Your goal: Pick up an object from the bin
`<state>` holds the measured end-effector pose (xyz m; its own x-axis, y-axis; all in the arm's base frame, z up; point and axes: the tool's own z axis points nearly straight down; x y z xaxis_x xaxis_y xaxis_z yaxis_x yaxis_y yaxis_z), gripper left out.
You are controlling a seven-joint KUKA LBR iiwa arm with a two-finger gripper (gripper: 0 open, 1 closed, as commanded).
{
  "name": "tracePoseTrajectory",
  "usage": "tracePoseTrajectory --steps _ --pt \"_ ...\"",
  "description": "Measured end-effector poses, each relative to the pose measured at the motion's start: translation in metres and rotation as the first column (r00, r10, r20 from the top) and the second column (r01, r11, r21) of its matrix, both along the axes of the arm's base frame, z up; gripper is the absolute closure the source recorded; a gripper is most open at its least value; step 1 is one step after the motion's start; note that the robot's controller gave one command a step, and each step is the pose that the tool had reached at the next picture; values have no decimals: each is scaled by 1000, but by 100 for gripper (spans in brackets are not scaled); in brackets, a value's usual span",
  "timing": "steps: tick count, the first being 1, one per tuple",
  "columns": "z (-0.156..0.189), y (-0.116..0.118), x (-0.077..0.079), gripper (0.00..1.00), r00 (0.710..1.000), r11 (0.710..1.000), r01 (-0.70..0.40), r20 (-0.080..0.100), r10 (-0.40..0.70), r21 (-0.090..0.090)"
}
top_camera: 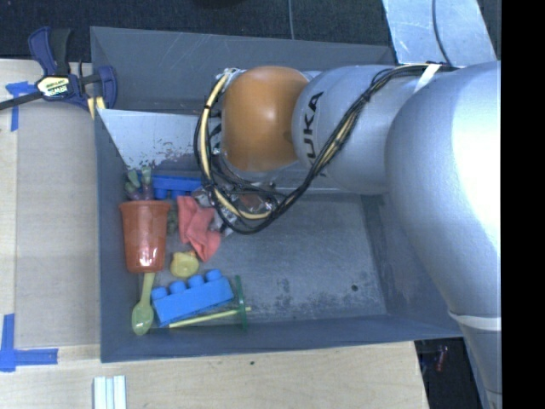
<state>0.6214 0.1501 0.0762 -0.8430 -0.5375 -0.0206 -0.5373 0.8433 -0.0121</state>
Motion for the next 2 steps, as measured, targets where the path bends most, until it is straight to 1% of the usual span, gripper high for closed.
tracePoseTrajectory --steps 1,2 --pt "83 11 -18 100 998 998 -69 -4 69 -1" --pt "49 -9 -11 100 921 921 -391 2 391 -9"
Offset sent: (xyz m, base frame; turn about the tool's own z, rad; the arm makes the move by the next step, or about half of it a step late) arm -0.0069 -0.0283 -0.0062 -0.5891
